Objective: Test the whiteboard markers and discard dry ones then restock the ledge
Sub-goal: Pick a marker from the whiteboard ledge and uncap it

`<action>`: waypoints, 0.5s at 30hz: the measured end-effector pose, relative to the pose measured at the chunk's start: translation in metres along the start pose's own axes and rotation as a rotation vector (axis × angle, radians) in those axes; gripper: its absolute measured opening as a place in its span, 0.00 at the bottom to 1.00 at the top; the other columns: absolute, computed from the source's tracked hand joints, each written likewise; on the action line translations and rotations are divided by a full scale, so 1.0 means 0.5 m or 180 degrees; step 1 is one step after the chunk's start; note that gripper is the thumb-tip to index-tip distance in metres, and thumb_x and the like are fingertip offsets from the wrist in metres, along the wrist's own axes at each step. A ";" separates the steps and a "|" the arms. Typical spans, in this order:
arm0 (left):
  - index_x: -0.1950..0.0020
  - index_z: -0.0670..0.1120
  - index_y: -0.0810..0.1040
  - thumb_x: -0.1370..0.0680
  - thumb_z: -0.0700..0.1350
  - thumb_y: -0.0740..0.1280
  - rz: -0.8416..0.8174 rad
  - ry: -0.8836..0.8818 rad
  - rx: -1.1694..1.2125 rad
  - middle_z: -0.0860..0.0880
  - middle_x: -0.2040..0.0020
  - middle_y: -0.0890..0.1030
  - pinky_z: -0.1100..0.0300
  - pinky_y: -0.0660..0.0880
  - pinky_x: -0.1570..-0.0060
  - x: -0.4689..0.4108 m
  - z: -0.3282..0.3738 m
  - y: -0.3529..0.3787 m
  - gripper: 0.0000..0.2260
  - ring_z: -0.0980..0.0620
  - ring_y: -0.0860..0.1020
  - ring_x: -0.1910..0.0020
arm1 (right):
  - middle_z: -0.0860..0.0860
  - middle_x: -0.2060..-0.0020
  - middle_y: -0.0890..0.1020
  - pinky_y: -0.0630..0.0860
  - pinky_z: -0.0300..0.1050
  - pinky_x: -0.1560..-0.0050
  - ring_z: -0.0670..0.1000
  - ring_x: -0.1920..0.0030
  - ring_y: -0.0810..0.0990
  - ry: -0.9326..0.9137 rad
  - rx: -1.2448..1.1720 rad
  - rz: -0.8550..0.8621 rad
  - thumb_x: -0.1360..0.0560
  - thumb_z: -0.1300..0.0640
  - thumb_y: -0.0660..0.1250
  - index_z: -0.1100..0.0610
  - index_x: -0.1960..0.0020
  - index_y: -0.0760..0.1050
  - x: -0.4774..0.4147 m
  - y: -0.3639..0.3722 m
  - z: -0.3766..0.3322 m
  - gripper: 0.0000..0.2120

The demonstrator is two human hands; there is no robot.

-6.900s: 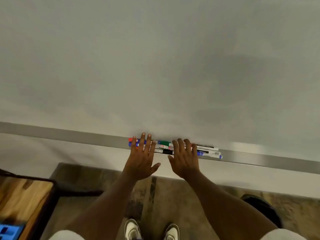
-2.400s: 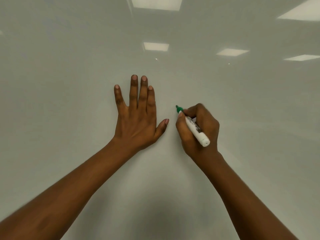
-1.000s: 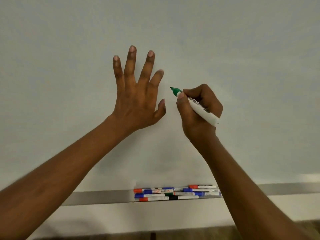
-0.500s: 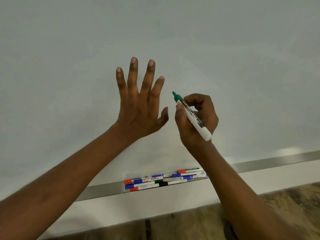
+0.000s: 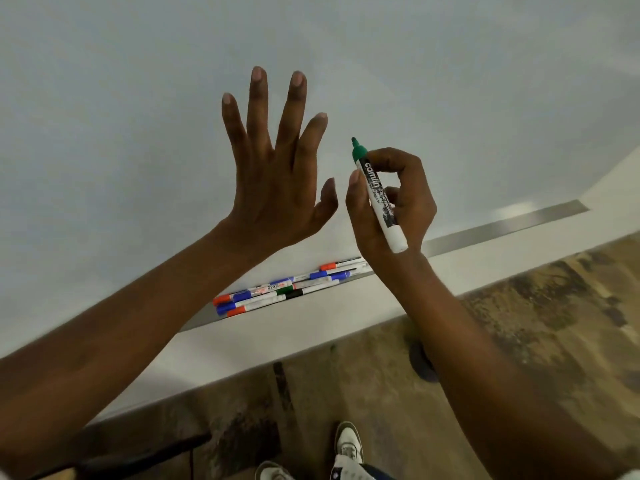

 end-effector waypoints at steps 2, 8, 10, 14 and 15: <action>0.36 0.45 0.64 0.26 0.52 0.65 -0.0068 0.0032 0.0117 0.32 0.31 0.67 0.28 0.51 0.34 0.011 0.022 0.013 0.23 0.25 0.61 0.32 | 0.47 0.54 0.78 0.78 0.45 0.65 0.43 0.56 0.79 0.0076 0.0113 0.0043 0.26 0.54 0.67 0.62 0.48 0.75 0.015 -0.019 0.018 0.12; 0.36 0.43 0.65 0.26 0.53 0.65 -0.0154 0.0090 0.0358 0.32 0.31 0.67 0.27 0.52 0.35 0.031 0.093 0.041 0.24 0.23 0.60 0.33 | 0.57 0.53 0.80 0.78 0.52 0.62 0.54 0.52 0.80 -0.0050 0.0341 0.0055 0.24 0.51 0.66 0.54 0.48 0.70 0.046 -0.072 0.045 0.10; 0.34 0.42 0.63 0.27 0.56 0.67 -0.0163 0.0111 0.0301 0.32 0.31 0.67 0.27 0.52 0.35 0.034 0.111 0.054 0.28 0.24 0.59 0.32 | 0.59 0.50 0.80 0.78 0.51 0.62 0.56 0.50 0.80 0.0027 0.0439 0.0069 0.24 0.46 0.63 0.55 0.48 0.72 0.054 -0.088 0.058 0.12; 0.31 0.41 0.61 0.26 0.60 0.64 -0.0279 0.0098 0.0285 0.32 0.29 0.65 0.26 0.52 0.36 0.044 0.142 0.091 0.32 0.25 0.56 0.32 | 0.59 0.43 0.78 0.77 0.40 0.60 0.52 0.48 0.80 0.0205 0.0560 -0.0038 0.26 0.49 0.66 0.56 0.47 0.72 0.068 -0.111 0.093 0.12; 0.31 0.41 0.62 0.25 0.62 0.63 -0.0308 0.0099 0.0297 0.32 0.30 0.65 0.26 0.52 0.35 0.048 0.152 0.100 0.32 0.25 0.57 0.32 | 0.58 0.42 0.77 0.76 0.37 0.58 0.51 0.48 0.80 0.0245 0.0576 -0.0080 0.26 0.50 0.67 0.54 0.47 0.71 0.070 -0.116 0.104 0.12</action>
Point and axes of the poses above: each hand's wrist, its own x-axis away from the middle knuckle, its own y-axis out of the palm, z = x × y, the point moved 10 cm from there along -x, towards the middle knuckle
